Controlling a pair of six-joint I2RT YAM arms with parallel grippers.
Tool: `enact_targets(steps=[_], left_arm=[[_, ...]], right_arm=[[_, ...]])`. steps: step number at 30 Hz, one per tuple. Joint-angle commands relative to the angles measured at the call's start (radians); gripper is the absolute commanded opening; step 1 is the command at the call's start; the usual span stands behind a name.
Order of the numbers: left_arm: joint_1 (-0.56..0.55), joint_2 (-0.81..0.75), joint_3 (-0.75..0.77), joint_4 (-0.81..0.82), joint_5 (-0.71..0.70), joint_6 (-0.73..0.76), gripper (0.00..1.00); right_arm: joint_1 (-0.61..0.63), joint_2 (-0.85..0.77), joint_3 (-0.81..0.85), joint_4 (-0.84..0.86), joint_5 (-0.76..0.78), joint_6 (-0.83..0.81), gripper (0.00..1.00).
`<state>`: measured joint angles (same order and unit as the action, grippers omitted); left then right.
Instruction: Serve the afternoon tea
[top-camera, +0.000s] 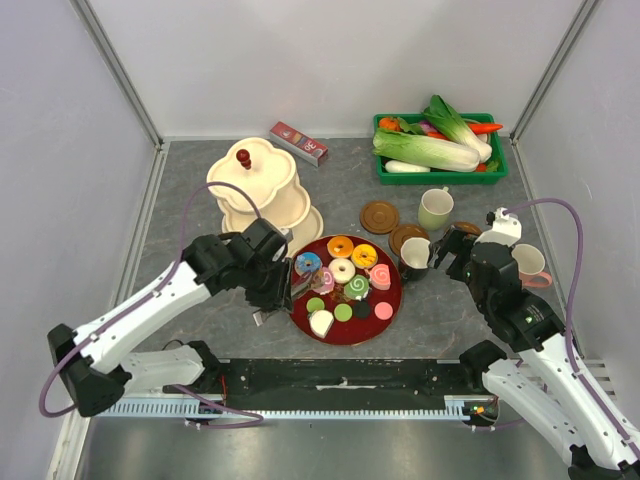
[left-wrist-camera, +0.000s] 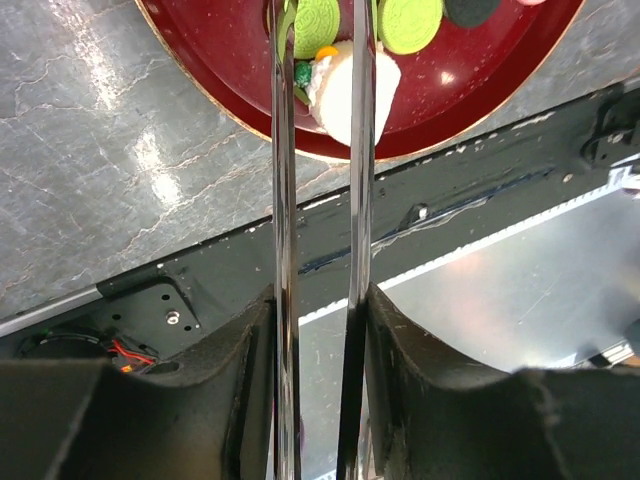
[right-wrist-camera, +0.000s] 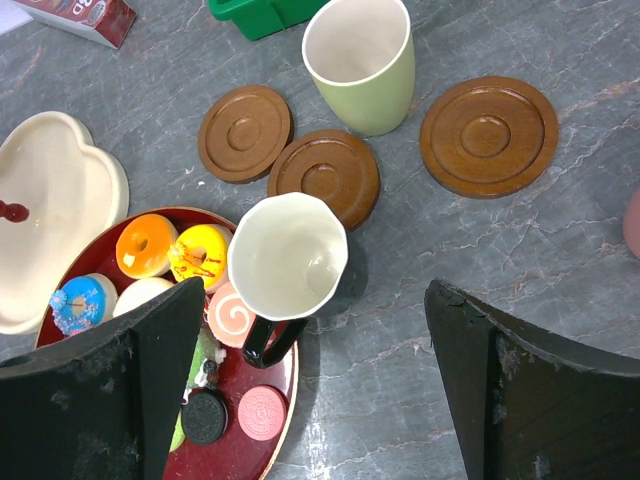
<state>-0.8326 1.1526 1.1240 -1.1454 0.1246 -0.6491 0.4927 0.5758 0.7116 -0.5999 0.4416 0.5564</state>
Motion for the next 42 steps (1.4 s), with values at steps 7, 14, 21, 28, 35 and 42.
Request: enact_targets(steps=[7, 14, 21, 28, 35, 42], left_arm=[[-0.002, -0.194, -0.062, 0.098, -0.091, -0.231, 0.16], [-0.002, -0.275, -0.116, 0.111, -0.091, -0.276, 0.11], [0.001, -0.277, -0.138, 0.098, -0.059, -0.288, 0.02], [0.000, -0.280, -0.153, 0.088, -0.045, -0.294, 0.02], [0.000, -0.284, -0.116, 0.013, -0.109, -0.322, 0.02], [0.000, -0.349, -0.109, -0.059, -0.305, -0.454, 0.02]], right_arm=[[0.000, -0.022, 0.020, 0.023, -0.001, -0.013, 0.98], [0.000, -0.008, 0.025, 0.025, 0.000, -0.019, 0.98], [0.000, 0.028, 0.020, 0.136, -0.336, -0.113, 0.98], [0.004, 0.157, -0.006, 0.348, -0.737, -0.084, 0.96], [0.049, 0.197, -0.012, 0.411, -0.752, -0.081, 0.97], [0.049, 0.194, -0.009, 0.365, -0.621, -0.085, 0.98]])
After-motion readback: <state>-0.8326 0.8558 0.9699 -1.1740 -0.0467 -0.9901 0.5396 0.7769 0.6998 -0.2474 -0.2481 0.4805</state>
